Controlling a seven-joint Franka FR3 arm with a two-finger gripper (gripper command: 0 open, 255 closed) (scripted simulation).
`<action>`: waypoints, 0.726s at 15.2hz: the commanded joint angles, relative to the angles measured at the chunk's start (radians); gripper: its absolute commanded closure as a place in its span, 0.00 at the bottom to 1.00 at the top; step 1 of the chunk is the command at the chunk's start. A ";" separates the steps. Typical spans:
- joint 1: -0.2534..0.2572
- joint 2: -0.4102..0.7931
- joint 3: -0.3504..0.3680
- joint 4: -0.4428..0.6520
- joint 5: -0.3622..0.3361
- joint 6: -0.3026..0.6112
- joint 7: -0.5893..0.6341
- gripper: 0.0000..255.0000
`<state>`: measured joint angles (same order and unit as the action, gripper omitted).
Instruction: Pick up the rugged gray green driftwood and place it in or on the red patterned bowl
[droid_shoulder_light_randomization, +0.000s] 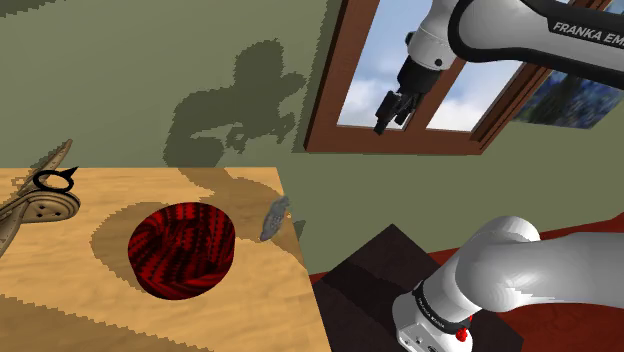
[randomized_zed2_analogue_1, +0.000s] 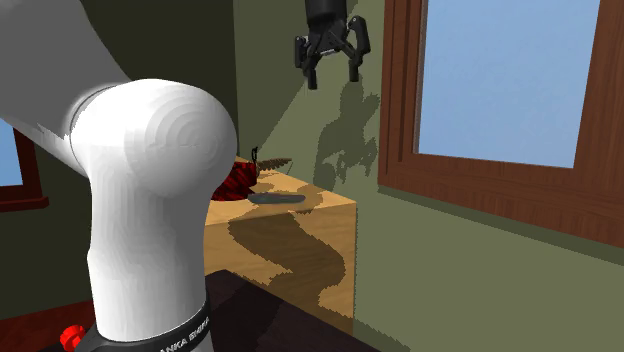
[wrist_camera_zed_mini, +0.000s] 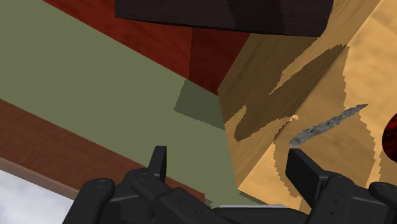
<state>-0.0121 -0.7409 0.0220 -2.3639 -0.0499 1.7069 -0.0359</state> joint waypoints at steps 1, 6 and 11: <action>0.000 0.000 0.000 0.000 0.000 0.000 0.000 0.00; -0.006 0.064 0.145 -0.032 0.043 0.027 0.239 0.00; -0.016 0.185 0.284 -0.018 0.079 0.058 0.480 0.00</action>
<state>-0.0241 -0.5968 0.2744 -2.3947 0.0232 1.7522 0.3864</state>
